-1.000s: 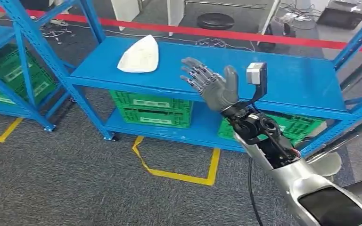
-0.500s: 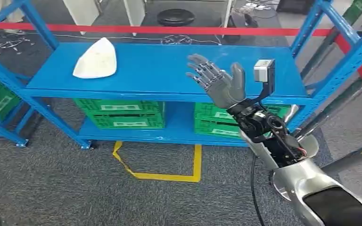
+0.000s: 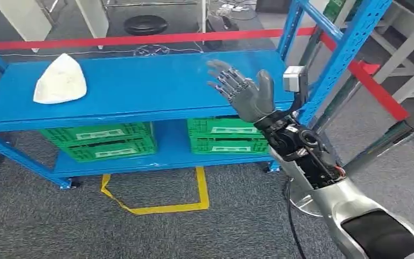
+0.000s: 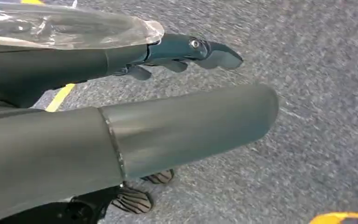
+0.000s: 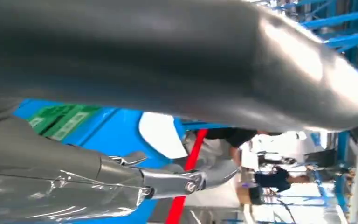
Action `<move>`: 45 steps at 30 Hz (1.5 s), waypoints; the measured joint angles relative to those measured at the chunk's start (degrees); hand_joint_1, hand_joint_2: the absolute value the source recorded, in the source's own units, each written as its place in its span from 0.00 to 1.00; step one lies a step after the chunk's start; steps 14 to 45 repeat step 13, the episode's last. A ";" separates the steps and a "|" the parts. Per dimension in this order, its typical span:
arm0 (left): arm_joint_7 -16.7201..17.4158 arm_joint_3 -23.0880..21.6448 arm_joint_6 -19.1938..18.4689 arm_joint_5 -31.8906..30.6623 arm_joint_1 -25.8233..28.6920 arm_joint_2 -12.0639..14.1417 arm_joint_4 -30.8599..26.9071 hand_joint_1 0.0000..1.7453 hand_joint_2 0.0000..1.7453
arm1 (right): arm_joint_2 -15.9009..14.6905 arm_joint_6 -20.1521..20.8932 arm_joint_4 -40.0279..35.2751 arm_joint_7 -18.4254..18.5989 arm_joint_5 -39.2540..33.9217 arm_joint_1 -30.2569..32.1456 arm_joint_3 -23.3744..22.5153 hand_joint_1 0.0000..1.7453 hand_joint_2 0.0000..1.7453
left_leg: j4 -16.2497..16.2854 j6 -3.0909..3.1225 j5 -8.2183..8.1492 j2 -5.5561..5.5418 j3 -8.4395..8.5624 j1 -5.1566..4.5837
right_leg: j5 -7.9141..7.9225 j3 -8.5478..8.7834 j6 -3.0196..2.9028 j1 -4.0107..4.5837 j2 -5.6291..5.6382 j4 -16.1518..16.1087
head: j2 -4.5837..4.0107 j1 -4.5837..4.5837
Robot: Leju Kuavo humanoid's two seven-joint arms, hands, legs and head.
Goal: Take the parts from the cabinet and place them on the table.
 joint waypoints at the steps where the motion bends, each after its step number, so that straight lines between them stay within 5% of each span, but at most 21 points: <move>1: 0.00 0.00 -0.02 0.00 0.07 -0.09 0.00 0.00 0.00 | 0.02 0.11 0.04 0.07 0.00 -0.42 0.04 0.00 0.00 | 0.00 0.35 -0.13 0.54 0.10 -0.10 | -2.07 -1.34 0.19 -0.15 -2.17 3.31 | 0.02 0.75; 3: 0.00 0.00 -0.04 0.00 0.22 -0.20 0.00 0.00 0.00 | 0.09 0.26 0.13 0.11 0.00 -0.61 0.22 0.00 0.00 | 0.03 0.43 -0.22 1.71 0.12 -0.24 | -6.52 -6.05 0.65 -0.64 -3.42 13.59 | 0.02 0.63; 5: 0.00 0.00 -0.04 0.02 0.51 -0.20 0.00 0.00 0.00 | 0.09 0.26 0.48 0.11 0.00 -0.57 0.20 0.00 0.00 | 0.08 0.39 -0.40 2.87 0.22 -0.22 | -6.77 -7.99 0.90 -0.92 -3.55 17.56 | 0.02 0.90; 6: 0.00 0.00 -0.04 0.02 0.55 -0.24 0.00 0.00 0.00 | 0.09 0.26 0.59 0.11 0.02 -0.63 0.22 0.00 0.00 | 0.11 0.27 -0.50 3.32 0.33 -0.20 | -5.06 -6.96 0.99 -1.00 -3.67 15.29 | 0.02 0.92; 8: 0.00 0.00 -0.04 0.02 0.50 -0.35 0.00 0.00 0.00 | 0.09 0.33 0.61 0.07 0.02 -0.84 0.20 0.00 0.00 | 0.22 -0.16 -0.91 4.24 0.86 -0.10 | 0.59 -1.23 0.93 -1.01 -4.81 4.14 | 0.02 1.11; 9: 0.00 0.00 -0.04 0.02 0.47 -0.37 0.00 0.00 0.00 | 0.09 0.37 0.61 0.04 0.02 -1.00 0.20 0.00 0.00 | 0.26 -0.46 -1.14 4.69 1.10 -0.18 | 0.91 0.70 0.90 -0.81 -6.95 -0.26 | 0.02 1.20; 10: 0.00 0.00 -0.04 0.00 0.44 -0.31 0.00 0.00 0.00 | 0.09 0.37 0.68 0.04 0.02 -1.26 0.24 0.00 0.00 | 0.48 -0.69 -1.24 4.98 0.94 -0.67 | 0.49 1.49 0.58 0.04 -7.64 -1.12 | 0.02 1.27; 11: 0.00 0.02 -0.04 0.00 0.47 -0.24 0.00 0.00 0.00 | 0.09 0.37 0.70 0.02 0.02 -1.37 0.31 0.00 0.00 | 0.54 -0.92 -1.15 5.24 0.81 -0.72 | 0.45 1.52 -0.15 -0.31 -7.06 -0.99 | 0.02 1.12; 13: 0.00 0.00 -0.04 0.02 0.44 -0.24 0.00 0.00 0.00 | 0.09 0.39 0.81 0.04 0.02 -1.25 0.28 0.00 0.00 | 0.48 -1.25 -1.16 6.50 0.99 -0.74 | 0.53 1.18 -0.69 -0.02 -5.91 -0.87 | 0.02 0.65; 45: 0.00 0.00 -0.04 0.02 0.44 -0.24 0.00 0.00 0.00 | 0.09 0.39 0.81 0.04 0.02 -1.25 0.28 0.00 0.00 | 0.48 -1.25 -1.16 6.50 0.99 -0.74 | 0.53 1.18 -0.69 -0.02 -5.91 -0.87 | 0.02 0.65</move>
